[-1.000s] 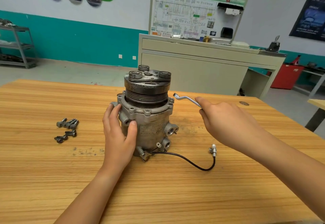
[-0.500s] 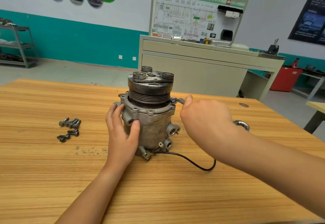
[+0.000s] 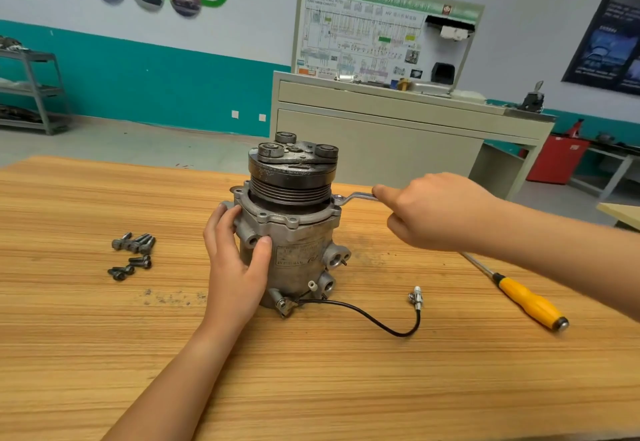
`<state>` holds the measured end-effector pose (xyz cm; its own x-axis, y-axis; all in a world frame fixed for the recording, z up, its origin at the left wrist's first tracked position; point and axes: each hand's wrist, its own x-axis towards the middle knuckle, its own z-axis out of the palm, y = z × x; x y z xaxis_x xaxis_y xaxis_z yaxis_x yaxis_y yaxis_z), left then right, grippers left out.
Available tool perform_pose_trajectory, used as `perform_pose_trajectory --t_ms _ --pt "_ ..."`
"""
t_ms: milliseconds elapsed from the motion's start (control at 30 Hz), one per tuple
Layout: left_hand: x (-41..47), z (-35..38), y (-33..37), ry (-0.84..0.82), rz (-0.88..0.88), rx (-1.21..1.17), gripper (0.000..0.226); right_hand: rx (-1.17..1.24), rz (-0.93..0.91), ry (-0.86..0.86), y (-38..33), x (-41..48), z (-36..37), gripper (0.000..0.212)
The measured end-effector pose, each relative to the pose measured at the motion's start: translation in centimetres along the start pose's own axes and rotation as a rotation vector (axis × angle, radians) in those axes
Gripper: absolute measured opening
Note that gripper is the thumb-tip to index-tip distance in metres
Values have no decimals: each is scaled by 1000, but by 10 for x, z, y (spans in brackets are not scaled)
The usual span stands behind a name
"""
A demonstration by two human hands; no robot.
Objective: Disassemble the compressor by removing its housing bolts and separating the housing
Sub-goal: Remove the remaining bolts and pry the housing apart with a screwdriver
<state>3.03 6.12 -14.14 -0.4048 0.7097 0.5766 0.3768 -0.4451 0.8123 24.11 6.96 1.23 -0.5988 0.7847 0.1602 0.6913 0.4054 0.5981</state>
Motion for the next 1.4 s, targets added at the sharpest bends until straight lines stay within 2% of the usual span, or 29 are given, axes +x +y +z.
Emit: perform_pose_trajectory --t_ms 133,333,400,500,600,700,767,833,900,967,1033,1100,1200,1400 --pt "0 0 2 3 -4 2 59 -4 -113 21 26 15 19 45" --pt "0 0 2 -3 21 18 56 42 -62 185 25 57 51 34" --pt "0 0 1 -2 19 24 57 141 -77 298 13 71 60 27" --pt "0 0 1 -2 22 33 56 375 -74 573 -5 84 71 18" --pt "0 0 2 -9 22 32 51 555 23 584 -17 82 77 21" --pt "0 0 1 -11 16 45 57 765 274 606 -17 65 75 26" --pt "0 0 1 -14 19 54 59 832 302 623 -20 44 66 32" --pt "0 1 1 -10 30 57 59 774 246 645 -25 18 53 36" --pt "-1 0 2 -8 35 61 59 616 209 547 -28 -6 42 38" --pt "-1 -1 3 -12 36 68 55 494 222 336 -27 -21 34 43" --pt "-1 -1 3 -13 36 71 53 416 248 204 -25 -28 32 46" --pt "-1 -1 4 -6 34 77 57 360 250 154 -26 -31 28 49" --pt "-1 -1 3 -6 42 79 49 321 272 103 -28 -29 26 50" --pt "-1 -1 1 -3 50 79 47 298 318 88 -28 -26 21 50"
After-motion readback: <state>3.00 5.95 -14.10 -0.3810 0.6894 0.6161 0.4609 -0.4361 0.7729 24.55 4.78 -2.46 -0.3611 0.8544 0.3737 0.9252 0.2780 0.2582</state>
